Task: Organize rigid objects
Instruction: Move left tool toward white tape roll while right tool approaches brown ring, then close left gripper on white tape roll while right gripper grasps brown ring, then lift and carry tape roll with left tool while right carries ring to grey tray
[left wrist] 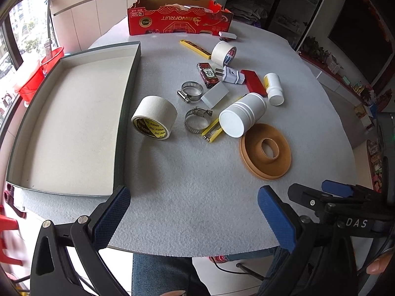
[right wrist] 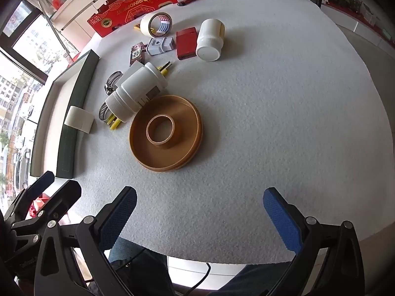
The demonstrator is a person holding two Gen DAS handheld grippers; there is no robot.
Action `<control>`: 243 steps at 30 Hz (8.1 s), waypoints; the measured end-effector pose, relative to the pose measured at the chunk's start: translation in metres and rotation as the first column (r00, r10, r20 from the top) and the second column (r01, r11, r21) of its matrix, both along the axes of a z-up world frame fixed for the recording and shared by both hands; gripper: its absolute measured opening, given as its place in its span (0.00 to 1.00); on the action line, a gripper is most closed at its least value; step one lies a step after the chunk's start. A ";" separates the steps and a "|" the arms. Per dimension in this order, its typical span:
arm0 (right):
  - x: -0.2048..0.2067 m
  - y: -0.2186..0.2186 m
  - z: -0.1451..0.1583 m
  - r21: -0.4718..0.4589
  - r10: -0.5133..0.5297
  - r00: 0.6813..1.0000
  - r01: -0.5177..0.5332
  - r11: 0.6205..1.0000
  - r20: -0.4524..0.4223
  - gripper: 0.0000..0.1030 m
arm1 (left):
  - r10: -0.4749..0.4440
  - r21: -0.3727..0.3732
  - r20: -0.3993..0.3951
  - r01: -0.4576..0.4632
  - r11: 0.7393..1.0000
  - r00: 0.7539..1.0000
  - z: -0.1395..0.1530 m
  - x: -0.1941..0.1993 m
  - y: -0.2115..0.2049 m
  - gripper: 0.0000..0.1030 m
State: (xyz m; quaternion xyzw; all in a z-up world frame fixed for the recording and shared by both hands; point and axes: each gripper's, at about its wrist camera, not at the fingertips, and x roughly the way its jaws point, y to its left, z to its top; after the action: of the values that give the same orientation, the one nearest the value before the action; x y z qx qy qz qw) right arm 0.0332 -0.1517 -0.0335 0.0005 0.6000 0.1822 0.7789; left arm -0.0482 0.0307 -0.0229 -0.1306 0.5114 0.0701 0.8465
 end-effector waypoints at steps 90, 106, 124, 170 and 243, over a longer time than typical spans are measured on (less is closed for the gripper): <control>0.046 0.015 -0.043 -0.226 0.100 0.992 -0.082 0.971 0.071 1.00 | -0.138 0.111 -0.019 0.139 0.984 0.990 -0.044 0.065 0.046 1.00; 0.041 0.018 -0.044 -0.220 0.102 0.990 -0.078 0.972 0.099 1.00 | -0.219 0.143 -0.034 0.222 0.964 0.975 -0.050 0.068 0.055 1.00; 0.043 0.016 -0.041 -0.214 0.112 0.989 -0.090 0.973 0.093 1.00 | -0.208 0.154 -0.012 0.208 0.966 0.978 -0.052 0.066 0.052 1.00; -0.021 0.073 0.154 0.079 0.162 0.912 -0.205 0.976 0.376 0.85 | -0.013 0.023 0.362 0.005 1.000 0.932 0.164 -0.021 0.048 0.51; 0.110 0.359 0.003 0.019 0.378 0.910 -0.387 0.922 0.173 0.85 | 0.443 0.191 0.029 -0.440 0.877 0.896 -0.026 0.089 0.293 0.50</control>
State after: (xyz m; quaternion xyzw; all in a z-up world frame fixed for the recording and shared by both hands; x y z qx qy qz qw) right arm 0.1432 0.2070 -0.0301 -0.1113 0.5166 0.3464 0.7751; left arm 0.0406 0.3235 -0.0489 -0.1606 0.4655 0.3115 0.8127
